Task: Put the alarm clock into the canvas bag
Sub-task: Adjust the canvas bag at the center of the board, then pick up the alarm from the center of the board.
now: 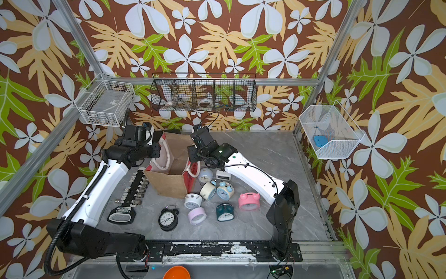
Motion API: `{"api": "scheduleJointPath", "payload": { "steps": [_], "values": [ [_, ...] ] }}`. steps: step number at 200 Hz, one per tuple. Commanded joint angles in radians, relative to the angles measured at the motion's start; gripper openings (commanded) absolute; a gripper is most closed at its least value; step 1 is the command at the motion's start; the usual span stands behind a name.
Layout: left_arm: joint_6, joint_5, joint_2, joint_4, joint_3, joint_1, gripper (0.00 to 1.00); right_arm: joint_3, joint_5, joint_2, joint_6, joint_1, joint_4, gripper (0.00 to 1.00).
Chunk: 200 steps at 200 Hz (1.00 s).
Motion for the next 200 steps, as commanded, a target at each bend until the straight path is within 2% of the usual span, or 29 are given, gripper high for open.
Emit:
{"api": "scheduleJointPath", "payload": {
  "steps": [1, 18, 30, 54, 70, 101, 116, 120, 122, 125, 156, 200],
  "values": [
    [0.021, -0.053, 0.005, -0.02, -0.019, -0.001, 0.41, -0.012, 0.092, -0.016, -0.053, -0.006, -0.071, 0.59],
    [0.022, -0.012, 0.004, 0.016, -0.047, 0.002, 0.41, -0.047, 0.137, -0.029, -0.073, -0.024, -0.109, 0.6],
    [0.022, 0.023, 0.011, 0.038, -0.065, 0.002, 0.39, -0.095, 0.117, -0.048, -0.086, -0.046, -0.112, 0.61],
    [0.019, 0.037, 0.032, 0.072, -0.095, 0.004, 0.28, -0.208, 0.066, -0.096, -0.095, -0.1, -0.091, 0.62],
    [0.014, 0.038, 0.026, 0.102, -0.121, 0.005, 0.21, -0.281, 0.083, -0.134, -0.098, -0.138, -0.098, 0.64],
    [0.021, 0.049, -0.009, 0.157, -0.158, 0.021, 0.13, -0.45, 0.06, -0.226, -0.071, -0.279, -0.058, 0.68],
    [0.025, 0.061, -0.019, 0.165, -0.164, 0.021, 0.11, -0.494, 0.123, -0.246, -0.026, -0.314, -0.039, 0.82],
    [0.025, 0.065, -0.022, 0.169, -0.167, 0.022, 0.11, -0.501, 0.141, -0.246, -0.022, -0.315, -0.036, 0.88],
    [0.025, 0.066, -0.023, 0.172, -0.168, 0.022, 0.11, -0.504, 0.148, -0.245, -0.02, -0.315, -0.035, 0.96],
    [0.024, 0.069, -0.027, 0.175, -0.17, 0.021, 0.11, -0.507, 0.16, -0.243, -0.016, -0.316, -0.033, 1.0],
    [0.026, 0.078, -0.038, 0.19, -0.193, 0.021, 0.1, -0.52, 0.205, -0.181, 0.025, -0.346, -0.012, 1.0],
    [0.029, 0.078, -0.036, 0.196, -0.204, 0.022, 0.1, -0.496, 0.178, -0.09, 0.01, -0.385, -0.005, 1.0]
  ]
}}
